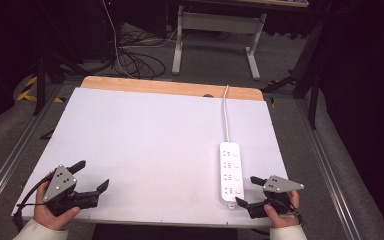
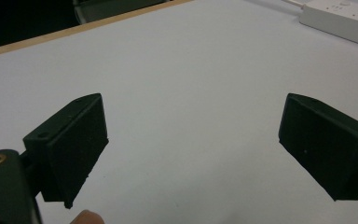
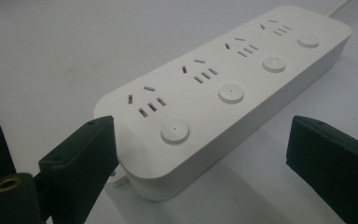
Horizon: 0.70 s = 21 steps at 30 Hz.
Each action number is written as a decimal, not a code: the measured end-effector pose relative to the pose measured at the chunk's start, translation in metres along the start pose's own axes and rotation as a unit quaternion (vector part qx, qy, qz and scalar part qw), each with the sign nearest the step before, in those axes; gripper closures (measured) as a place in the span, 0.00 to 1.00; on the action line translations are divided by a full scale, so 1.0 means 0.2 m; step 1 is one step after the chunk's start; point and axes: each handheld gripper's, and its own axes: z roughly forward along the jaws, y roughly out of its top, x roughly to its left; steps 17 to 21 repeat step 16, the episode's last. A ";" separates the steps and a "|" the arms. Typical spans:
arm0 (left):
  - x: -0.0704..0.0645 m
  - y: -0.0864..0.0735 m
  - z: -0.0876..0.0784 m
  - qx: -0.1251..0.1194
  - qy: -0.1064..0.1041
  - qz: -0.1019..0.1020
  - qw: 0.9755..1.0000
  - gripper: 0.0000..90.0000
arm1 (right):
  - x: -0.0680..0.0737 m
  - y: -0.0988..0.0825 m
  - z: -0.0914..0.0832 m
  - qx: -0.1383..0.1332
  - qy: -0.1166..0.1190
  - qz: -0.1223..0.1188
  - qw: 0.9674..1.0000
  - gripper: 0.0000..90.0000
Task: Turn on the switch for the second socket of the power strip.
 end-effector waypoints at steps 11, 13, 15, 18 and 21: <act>0.00 0.00 0.00 -0.003 0.000 -0.003 1.000 0.09 | 0.01 0.01 -0.01 -0.009 -0.016 -0.002 1.000 0.11; 0.00 0.00 0.00 -0.004 -0.001 -0.003 1.000 0.09 | 0.01 0.01 -0.02 -0.017 -0.014 -0.002 1.000 0.11; 0.00 0.00 0.00 -0.005 -0.001 -0.006 1.000 0.09 | 0.01 0.01 -0.03 -0.029 -0.013 -0.003 0.999 0.11; 0.00 0.00 0.00 -0.005 0.000 -0.004 1.000 0.09 | 0.01 0.01 -0.03 -0.034 -0.012 -0.003 0.999 0.11; 0.00 0.00 0.00 -0.005 0.000 -0.004 1.000 0.09 | 0.01 0.01 -0.03 -0.034 -0.012 -0.003 0.999 0.11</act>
